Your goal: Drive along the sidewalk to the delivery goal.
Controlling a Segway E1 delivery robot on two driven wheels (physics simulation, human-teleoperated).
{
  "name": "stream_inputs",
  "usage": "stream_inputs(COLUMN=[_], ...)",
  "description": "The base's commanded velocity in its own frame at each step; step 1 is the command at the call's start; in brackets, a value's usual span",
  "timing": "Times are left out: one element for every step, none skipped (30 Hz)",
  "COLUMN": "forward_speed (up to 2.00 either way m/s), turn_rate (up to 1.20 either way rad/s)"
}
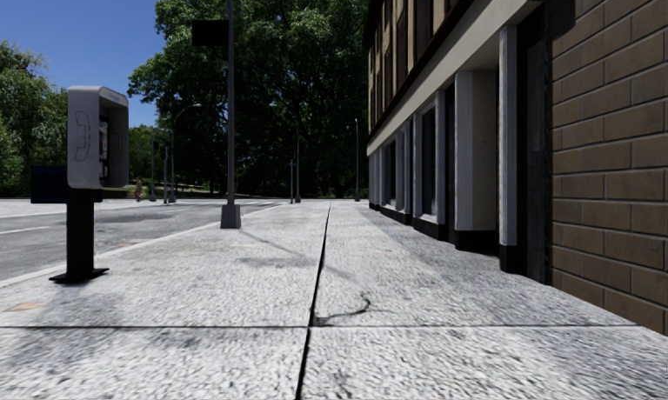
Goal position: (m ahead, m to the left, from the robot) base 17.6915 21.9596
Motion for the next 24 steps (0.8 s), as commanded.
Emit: stream_inputs(forward_speed=[2.0, 2.0, 2.0, 2.0, 2.0, 2.0, 2.0, 2.0, 2.0, 2.0, 2.0, 2.0, 2.0, 2.0, 2.0, 2.0, 2.0, 2.0, 2.0, 2.0, 2.0, 2.0, 2.0, 2.0], turn_rate=[0.0, 0.0, 0.0, 0.0, 0.0, 0.0, 0.0, 0.0, 0.0, 0.0, 0.0, 0.0, 0.0, 0.0, 0.0, 0.0, 0.0, 0.0, 0.0, 0.0, 0.0, 0.0, 0.0, 0.0])
